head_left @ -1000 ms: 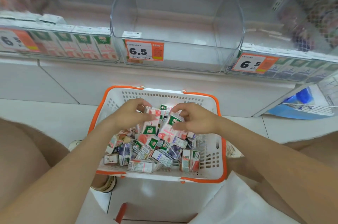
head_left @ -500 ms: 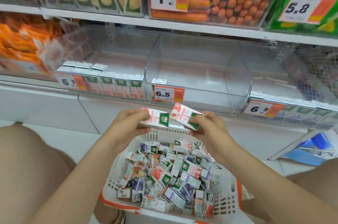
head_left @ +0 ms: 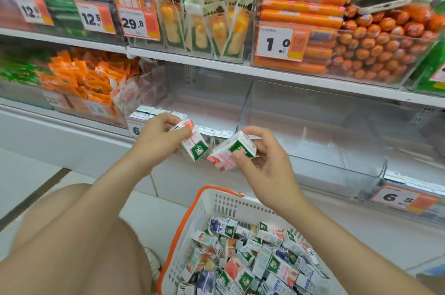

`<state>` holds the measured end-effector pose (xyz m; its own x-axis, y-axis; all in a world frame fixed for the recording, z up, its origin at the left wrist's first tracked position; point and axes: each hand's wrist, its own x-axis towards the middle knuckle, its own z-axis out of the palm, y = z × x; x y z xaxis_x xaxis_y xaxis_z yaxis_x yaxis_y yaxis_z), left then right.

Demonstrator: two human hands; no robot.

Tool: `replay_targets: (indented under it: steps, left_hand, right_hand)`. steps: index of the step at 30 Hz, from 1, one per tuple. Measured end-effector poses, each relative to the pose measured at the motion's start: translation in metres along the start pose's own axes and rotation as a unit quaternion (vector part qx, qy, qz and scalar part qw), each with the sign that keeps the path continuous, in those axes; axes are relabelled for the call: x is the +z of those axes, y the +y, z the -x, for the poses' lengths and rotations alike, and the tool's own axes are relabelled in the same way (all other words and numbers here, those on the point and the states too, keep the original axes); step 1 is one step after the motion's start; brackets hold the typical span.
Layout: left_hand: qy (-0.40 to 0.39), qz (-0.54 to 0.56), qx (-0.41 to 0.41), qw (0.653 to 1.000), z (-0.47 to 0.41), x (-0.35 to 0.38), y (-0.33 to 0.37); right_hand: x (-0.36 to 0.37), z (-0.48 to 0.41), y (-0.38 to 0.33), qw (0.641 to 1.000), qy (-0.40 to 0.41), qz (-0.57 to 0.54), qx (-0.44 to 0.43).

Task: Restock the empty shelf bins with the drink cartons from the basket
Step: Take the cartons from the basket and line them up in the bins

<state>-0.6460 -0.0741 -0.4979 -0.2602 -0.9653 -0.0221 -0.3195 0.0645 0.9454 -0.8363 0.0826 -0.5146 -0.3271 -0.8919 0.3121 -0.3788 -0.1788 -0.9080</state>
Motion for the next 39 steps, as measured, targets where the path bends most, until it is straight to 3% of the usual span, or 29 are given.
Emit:
replay_targets:
  steps: [7,9,13,21,23,27,33,34,36,37,39]
  left_hand:
    - [0.131,0.101,-0.031,0.986,-0.038,-0.027,-0.020]
    - [0.147,0.139,-0.044,0.978,-0.044,-0.025,-0.023]
    - [0.138,0.169,-0.064,0.974,-0.055,-0.022,-0.026]
    - [0.134,0.190,-0.109,0.967,-0.063,-0.021,-0.027]
    - [0.130,0.203,-0.106,0.965,-0.060,-0.022,-0.025]
    - [0.127,0.229,-0.096,0.960,-0.054,-0.020,-0.018]
    - [0.037,0.333,-0.077,0.939,-0.045,-0.008,-0.003]
    - [0.037,0.305,-0.062,0.950,-0.045,-0.005,-0.003]
    - [0.081,0.115,0.013,0.990,-0.044,-0.002,-0.009]
    - [0.111,-0.010,0.066,0.992,-0.044,0.000,-0.014]
    - [0.125,-0.207,0.156,0.958,-0.042,0.004,-0.025]
  right_hand:
    - [0.063,-0.108,-0.005,0.979,0.058,0.146,-0.130]
    - [0.076,-0.140,0.001,0.968,0.039,0.219,-0.120]
    - [0.098,-0.184,0.019,0.919,-0.073,0.387,-0.032]
    - [0.111,-0.201,0.030,0.900,-0.250,0.346,0.086]
    - [0.105,-0.198,0.022,0.910,-0.240,0.330,0.072]
    - [0.092,-0.173,0.000,0.964,-0.161,0.210,0.014]
    - [0.075,-0.155,-0.006,0.985,-0.113,-0.029,0.126]
    - [0.072,-0.155,-0.007,0.985,-0.094,-0.058,0.131]
    - [0.066,-0.157,-0.003,0.996,-0.027,0.005,0.084]
    - [0.063,-0.159,-0.001,0.995,0.014,0.087,0.039]
    - [0.056,-0.161,0.004,0.967,0.066,0.239,-0.053]
